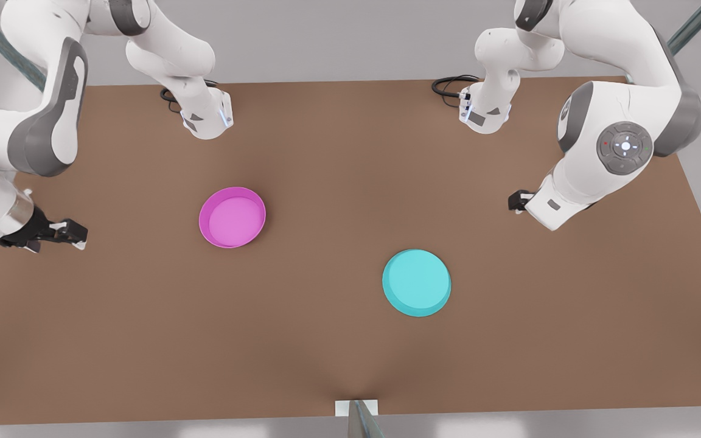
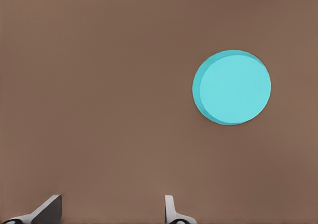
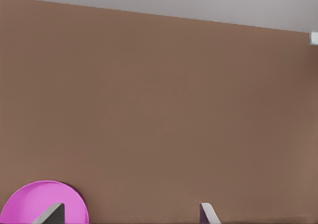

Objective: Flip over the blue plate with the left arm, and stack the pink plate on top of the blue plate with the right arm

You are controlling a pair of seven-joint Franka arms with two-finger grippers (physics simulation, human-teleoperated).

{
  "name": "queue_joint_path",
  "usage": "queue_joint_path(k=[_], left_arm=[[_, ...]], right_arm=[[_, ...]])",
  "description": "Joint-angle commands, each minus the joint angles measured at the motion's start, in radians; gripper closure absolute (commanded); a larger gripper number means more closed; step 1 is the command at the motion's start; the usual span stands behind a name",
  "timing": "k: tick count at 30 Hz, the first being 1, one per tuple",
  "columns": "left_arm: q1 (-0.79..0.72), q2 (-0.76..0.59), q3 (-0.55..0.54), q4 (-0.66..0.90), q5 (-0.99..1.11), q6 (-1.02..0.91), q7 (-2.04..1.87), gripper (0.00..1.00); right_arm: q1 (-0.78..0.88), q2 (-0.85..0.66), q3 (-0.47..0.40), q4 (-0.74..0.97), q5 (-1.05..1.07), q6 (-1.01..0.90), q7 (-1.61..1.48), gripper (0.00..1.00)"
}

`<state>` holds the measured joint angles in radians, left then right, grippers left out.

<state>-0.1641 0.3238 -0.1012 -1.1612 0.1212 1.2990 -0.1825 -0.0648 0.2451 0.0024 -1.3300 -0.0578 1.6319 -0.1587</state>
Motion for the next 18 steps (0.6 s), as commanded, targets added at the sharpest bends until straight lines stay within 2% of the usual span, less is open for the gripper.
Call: queue_joint_path(k=[1, 2, 3, 5, 7, 9, 14, 17, 18], left_arm=[[-0.002, 0.001, 0.000, 0.000, 0.006, 0.000, 0.000, 0.00], [-0.003, 0.003, 0.000, 0.000, 0.006, 0.000, 0.000, 0.00], [-0.003, 0.005, 0.000, 0.002, 0.006, 0.002, 0.000, 0.00], [-0.005, 0.012, 0.000, 0.002, 0.006, 0.003, -0.003, 0.00], [-0.005, 0.020, 0.000, 0.002, 0.006, 0.003, -0.006, 0.00], [-0.005, 0.024, 0.000, 0.002, 0.006, 0.003, -0.006, 0.00], [-0.003, 0.041, 0.003, 0.002, 0.006, 0.005, -0.006, 0.00], [-0.005, 0.044, 0.006, 0.002, 0.006, 0.005, -0.006, 0.00], [-0.003, 0.044, 0.006, 0.002, 0.006, 0.005, -0.006, 0.00]], right_arm=[[0.002, 0.000, 0.002, 0.002, 0.003, -0.027, 0.004, 0.00], [0.033, 0.002, 0.010, -0.009, 0.021, -0.070, 0.008, 0.00], [0.026, 0.002, 0.011, -0.084, 0.084, -0.034, 0.010, 0.00], [0.046, -0.017, 0.014, -0.273, 0.108, 0.126, 0.008, 0.00], [0.056, -0.021, 0.030, -0.368, 0.110, 0.243, 0.007, 0.00], [0.056, -0.024, 0.033, -0.396, 0.176, 0.240, -0.012, 0.00], [0.066, -0.129, 0.039, -0.618, 0.277, 0.258, -0.022, 0.00], [0.066, -0.162, 0.037, -0.847, 0.279, 0.514, -0.090, 0.00], [0.068, -0.165, 0.039, -0.868, 0.280, 0.534, -0.090, 0.00]])
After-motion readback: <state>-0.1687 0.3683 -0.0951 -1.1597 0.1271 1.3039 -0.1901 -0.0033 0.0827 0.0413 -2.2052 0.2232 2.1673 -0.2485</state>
